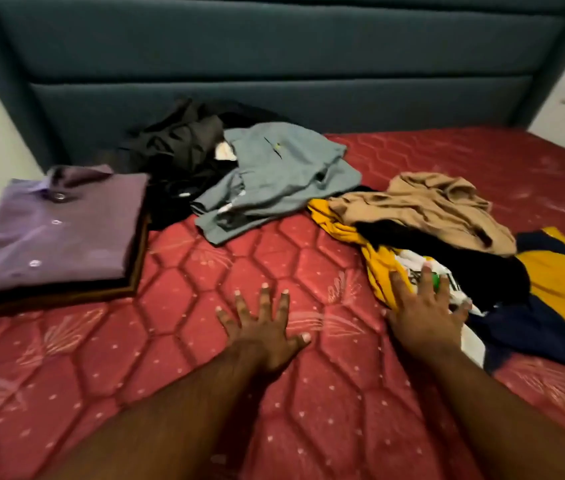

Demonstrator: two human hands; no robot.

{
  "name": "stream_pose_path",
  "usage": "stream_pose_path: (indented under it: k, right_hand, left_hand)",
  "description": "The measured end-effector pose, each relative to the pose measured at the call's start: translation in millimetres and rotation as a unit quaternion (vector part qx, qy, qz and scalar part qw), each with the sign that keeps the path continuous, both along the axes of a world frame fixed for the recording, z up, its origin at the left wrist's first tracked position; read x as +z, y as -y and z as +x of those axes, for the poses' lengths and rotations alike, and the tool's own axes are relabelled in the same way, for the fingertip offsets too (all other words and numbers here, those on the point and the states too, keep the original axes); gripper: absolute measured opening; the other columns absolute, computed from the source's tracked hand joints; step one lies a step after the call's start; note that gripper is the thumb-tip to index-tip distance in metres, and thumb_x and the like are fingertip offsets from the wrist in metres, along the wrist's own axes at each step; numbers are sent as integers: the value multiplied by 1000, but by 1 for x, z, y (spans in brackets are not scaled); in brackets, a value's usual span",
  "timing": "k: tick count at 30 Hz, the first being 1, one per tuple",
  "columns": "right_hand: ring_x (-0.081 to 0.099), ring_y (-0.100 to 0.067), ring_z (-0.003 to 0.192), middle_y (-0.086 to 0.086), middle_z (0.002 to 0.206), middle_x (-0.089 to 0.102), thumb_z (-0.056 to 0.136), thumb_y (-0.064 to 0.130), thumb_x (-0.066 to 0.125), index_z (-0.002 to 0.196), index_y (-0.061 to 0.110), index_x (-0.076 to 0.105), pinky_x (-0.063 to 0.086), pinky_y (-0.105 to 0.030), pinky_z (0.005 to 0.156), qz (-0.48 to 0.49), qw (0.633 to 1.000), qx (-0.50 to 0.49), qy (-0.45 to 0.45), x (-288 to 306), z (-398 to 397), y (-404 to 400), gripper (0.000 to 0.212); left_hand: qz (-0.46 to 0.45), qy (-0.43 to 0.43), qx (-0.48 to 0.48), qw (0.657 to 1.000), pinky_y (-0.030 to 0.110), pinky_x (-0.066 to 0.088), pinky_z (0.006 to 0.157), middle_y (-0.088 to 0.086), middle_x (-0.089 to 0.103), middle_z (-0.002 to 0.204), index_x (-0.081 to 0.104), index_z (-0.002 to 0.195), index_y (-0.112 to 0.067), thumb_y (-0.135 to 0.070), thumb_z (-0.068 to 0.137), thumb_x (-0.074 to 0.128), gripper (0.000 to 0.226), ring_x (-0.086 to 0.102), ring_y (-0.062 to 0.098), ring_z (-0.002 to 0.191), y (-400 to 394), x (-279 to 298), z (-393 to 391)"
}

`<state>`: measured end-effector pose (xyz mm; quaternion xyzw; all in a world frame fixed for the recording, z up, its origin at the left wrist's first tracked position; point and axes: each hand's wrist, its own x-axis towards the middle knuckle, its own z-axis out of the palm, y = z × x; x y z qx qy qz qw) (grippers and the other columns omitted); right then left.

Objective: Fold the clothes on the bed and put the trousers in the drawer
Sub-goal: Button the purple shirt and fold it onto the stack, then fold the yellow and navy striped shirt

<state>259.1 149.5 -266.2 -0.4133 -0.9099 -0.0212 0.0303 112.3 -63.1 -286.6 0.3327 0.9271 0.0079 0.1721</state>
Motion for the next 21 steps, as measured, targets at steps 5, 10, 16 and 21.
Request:
stream_pose_path:
  k: [5,10,16,21]
  right_hand:
    - [54,-33,121,-14,140,51,93,12,38,146,26,41,42,-47,98,7,998,20,-61,-35,5,5,55]
    - [54,-25,121,-2,134,59,88,11,50,137,34,53,35,-30,98,-153,975,96,-127,1,12,59,54]
    - [63,-8,107,9,115,70,78,42,49,116,39,67,48,-25,93,-419,862,244,-147,29,31,220,42]
    - [55,13,110,16,132,56,90,25,64,134,27,57,47,-18,96,-625,729,226,-164,21,52,326,45]
  left_hand:
    - [42,20,3,999,68,-20,105,-8,-32,157,-16,146,-55,-82,83,24,79,-34,39,139,-1,-24,-7]
    - [232,120,43,964,49,-27,108,-20,-2,161,26,147,-52,-63,97,30,51,-24,22,146,12,-21,-4]
    - [518,407,189,728,47,47,102,3,67,125,62,125,-27,-51,74,72,57,62,27,117,100,5,44]
    - [602,348,323,642,45,52,91,13,68,121,59,123,-26,-10,74,72,53,68,28,97,244,7,75]
